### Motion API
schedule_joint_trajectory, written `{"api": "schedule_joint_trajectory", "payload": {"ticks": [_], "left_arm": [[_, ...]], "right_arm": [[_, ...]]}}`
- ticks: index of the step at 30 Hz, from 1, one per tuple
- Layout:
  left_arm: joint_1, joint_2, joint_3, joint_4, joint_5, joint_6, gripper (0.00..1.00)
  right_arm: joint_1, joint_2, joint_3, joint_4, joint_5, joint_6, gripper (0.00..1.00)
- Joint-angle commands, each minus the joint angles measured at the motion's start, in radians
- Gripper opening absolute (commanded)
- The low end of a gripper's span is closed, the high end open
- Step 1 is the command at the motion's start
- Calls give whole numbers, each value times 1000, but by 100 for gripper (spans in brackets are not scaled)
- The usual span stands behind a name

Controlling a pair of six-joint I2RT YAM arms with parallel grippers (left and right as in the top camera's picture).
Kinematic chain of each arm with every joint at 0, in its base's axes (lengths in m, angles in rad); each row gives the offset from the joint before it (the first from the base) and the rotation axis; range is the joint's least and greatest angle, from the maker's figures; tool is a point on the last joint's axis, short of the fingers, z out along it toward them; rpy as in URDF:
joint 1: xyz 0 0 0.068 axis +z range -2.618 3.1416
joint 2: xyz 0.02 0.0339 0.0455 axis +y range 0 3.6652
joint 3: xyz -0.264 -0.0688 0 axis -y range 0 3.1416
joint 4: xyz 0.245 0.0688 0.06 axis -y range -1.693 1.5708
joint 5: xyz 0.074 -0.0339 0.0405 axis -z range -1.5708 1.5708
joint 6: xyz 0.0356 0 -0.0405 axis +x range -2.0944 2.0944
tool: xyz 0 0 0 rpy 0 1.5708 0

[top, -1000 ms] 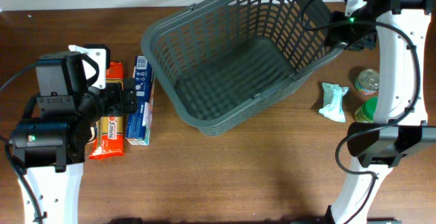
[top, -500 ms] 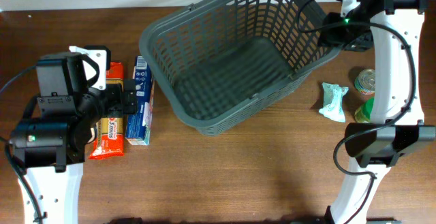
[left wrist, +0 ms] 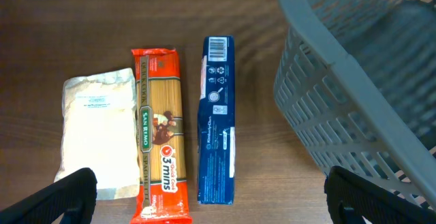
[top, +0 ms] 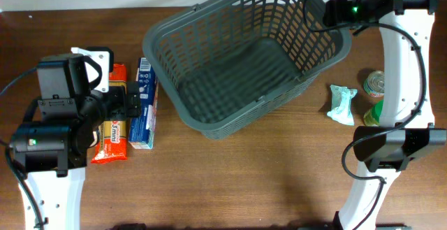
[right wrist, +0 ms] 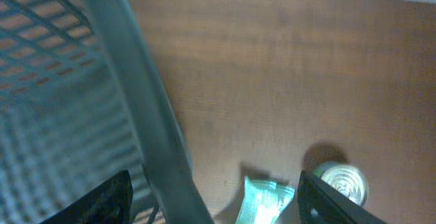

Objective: Pack container

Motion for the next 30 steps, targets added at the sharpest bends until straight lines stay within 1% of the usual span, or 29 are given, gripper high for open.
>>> {"api": "schedule_joint_trajectory", "payload": {"ticks": [1,5,10,14,16,17,19,22,25,27,30], "left_arm": [[4,-7,16,-2,16,-10,99],[4,-7,16,-2,19,-10,99],[4,-7,16,0,19,-10,99],[4,-7,16,0,19,-10,99],[4,-7,16,0,19,-10,99],[4,-7,16,0,19,-10,99],[4,-7,16,0,19,-10,99],[4,-7,16,0,19,-10,99],[4,-7,16,0,19,-10,99],[4,-7,16,-1,19,-10,99],[4,-7,16,0,19,-10,99]], "right_arm": [[7,-19,-7,29,-66,-68,69],[10,14,-8,39,-111,-68,68],[21,52,-8,34,-117,-68,68],[31,79,-8,23,-116,-64,57],[34,91,-8,8,-116,-64,50],[34,98,-8,3,-113,-63,44],[33,105,-8,-9,-111,-63,38],[32,106,-8,-24,-55,-54,26],[26,106,-8,-46,-23,-28,24],[19,106,-8,-70,-21,-4,19],[2,106,-8,-126,-10,20,15]]}}
